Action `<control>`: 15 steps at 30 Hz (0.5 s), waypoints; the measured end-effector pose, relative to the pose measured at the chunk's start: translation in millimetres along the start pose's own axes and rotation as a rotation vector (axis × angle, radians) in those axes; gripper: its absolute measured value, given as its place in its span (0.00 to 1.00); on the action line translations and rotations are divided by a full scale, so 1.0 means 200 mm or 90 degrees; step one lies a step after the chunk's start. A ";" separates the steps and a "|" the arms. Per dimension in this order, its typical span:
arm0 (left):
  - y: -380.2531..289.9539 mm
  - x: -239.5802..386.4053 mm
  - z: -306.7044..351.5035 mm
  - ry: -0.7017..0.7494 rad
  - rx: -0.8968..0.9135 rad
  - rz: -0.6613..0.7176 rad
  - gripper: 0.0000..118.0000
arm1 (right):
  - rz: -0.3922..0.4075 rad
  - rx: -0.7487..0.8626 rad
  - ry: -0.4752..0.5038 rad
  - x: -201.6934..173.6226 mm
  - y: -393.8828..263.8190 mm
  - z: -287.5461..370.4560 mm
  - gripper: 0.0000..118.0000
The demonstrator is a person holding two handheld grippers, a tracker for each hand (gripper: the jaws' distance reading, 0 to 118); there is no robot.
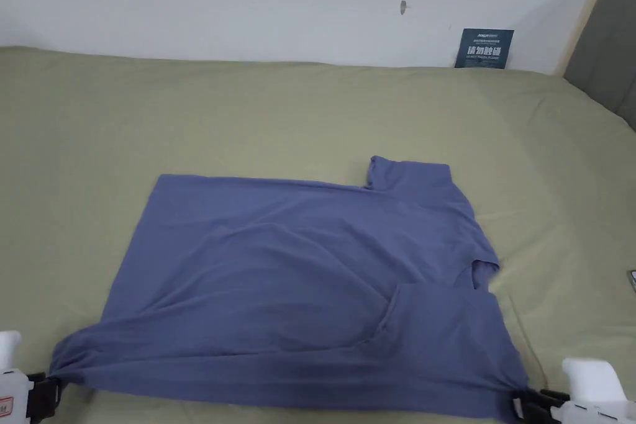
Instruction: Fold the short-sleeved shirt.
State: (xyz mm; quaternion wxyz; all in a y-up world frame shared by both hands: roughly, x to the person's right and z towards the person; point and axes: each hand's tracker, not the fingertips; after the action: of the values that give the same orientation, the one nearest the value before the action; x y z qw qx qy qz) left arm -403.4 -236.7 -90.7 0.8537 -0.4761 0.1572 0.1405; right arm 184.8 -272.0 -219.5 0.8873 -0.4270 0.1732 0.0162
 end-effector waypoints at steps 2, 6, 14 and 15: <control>0.02 -0.01 0.00 -0.008 0.001 0.001 0.00 | -0.025 -0.022 0.028 0.04 0.05 0.01 0.05; 0.10 -0.01 0.05 -0.022 0.013 -0.007 0.00 | -0.020 0.036 0.018 0.01 0.15 0.13 0.05; 0.47 -0.01 0.01 -0.046 0.038 -0.029 0.00 | 0.007 0.089 0.005 -0.07 0.53 0.12 0.05; 0.53 -0.01 -0.02 -0.047 0.039 -0.031 0.00 | 0.007 0.088 0.006 -0.07 0.60 0.08 0.05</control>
State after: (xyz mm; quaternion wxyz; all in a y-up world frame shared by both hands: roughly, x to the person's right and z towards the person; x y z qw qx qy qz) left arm -446.4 -185.8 -173.3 0.8764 -0.4479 0.1177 0.1322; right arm 156.1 -181.3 -296.3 0.9137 -0.3641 0.1802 0.0069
